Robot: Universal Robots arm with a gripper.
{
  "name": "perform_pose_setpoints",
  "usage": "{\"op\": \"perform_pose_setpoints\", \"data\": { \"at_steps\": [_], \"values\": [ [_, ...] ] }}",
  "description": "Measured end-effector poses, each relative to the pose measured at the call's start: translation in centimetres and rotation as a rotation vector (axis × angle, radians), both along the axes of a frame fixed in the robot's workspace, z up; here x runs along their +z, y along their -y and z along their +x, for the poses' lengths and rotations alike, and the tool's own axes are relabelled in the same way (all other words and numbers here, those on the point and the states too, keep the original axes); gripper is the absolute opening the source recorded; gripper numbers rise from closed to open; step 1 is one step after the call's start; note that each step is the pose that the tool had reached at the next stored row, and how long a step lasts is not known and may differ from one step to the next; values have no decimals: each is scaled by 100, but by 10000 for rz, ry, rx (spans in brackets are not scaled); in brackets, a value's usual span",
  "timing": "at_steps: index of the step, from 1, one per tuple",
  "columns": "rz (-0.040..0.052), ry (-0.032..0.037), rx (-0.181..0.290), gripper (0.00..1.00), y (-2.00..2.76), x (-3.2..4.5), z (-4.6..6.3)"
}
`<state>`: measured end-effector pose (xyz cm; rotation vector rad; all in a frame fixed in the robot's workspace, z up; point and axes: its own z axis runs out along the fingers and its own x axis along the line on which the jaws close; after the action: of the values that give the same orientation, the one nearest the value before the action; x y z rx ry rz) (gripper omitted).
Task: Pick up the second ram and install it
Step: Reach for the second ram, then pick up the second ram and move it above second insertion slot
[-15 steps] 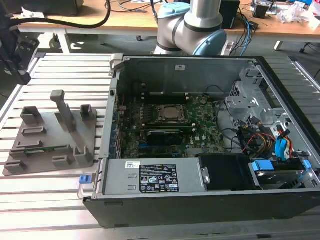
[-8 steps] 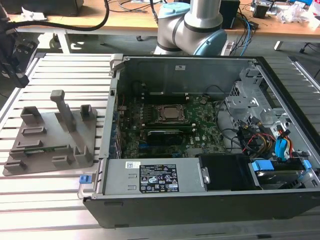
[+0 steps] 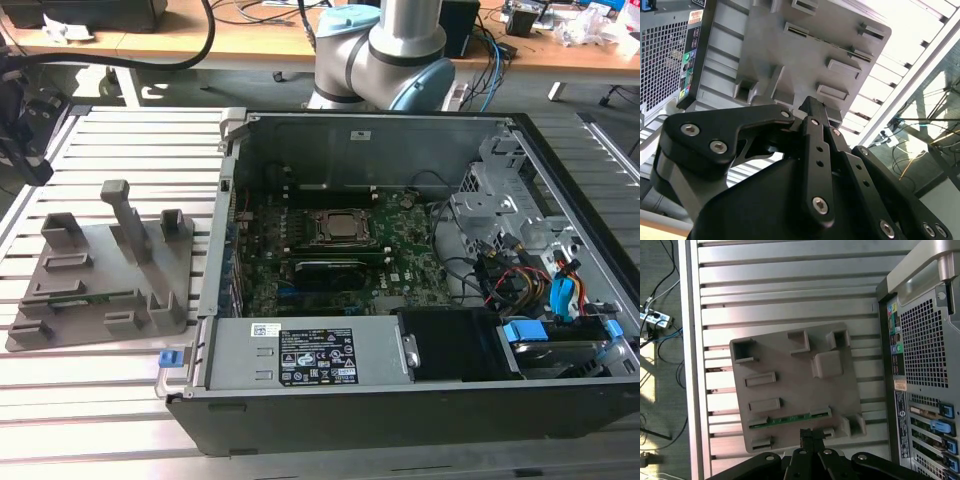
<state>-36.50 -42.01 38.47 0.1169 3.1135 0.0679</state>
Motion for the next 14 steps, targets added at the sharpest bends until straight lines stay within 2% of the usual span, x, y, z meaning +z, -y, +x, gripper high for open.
{"op": "perform_pose_setpoints", "data": {
  "at_steps": [14],
  "values": [
    [-1,0,75,11,7,-1,0]
  ]
}}
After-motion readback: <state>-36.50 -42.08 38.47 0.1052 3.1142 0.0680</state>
